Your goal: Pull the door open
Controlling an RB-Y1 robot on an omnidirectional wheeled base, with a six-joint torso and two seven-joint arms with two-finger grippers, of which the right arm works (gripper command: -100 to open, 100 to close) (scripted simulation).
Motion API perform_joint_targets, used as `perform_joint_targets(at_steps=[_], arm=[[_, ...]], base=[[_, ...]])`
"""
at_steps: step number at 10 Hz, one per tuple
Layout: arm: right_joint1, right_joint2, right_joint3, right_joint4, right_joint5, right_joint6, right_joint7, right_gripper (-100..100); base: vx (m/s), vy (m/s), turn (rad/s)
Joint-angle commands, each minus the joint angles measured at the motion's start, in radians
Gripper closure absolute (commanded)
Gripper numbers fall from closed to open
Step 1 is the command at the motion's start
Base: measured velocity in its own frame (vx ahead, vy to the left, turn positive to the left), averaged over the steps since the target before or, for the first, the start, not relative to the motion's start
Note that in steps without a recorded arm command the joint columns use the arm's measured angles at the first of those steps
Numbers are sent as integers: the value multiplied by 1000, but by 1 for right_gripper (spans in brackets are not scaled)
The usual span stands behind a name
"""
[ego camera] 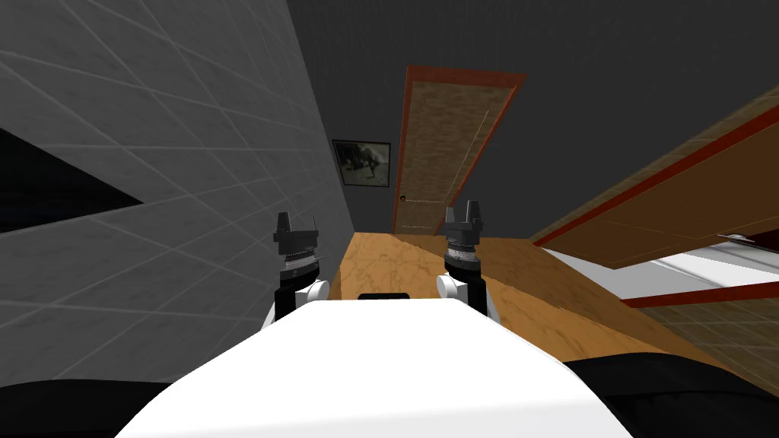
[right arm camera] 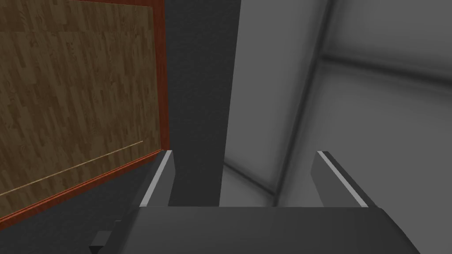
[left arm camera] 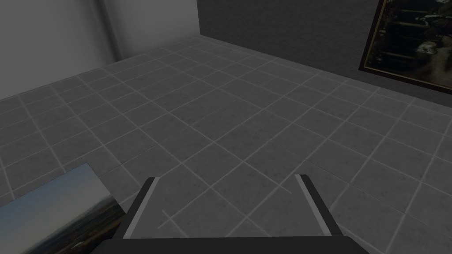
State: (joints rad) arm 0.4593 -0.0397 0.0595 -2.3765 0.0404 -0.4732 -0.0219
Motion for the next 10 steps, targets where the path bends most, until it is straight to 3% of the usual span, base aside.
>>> perform_joint_targets(at_steps=[1,10], arm=[[-8,-6,3,27,-6,-6,-28,-100],[-56,-41,23,197,-43,-44,-203,-100]], base=[[180,-1,8],[127,8,-9]])
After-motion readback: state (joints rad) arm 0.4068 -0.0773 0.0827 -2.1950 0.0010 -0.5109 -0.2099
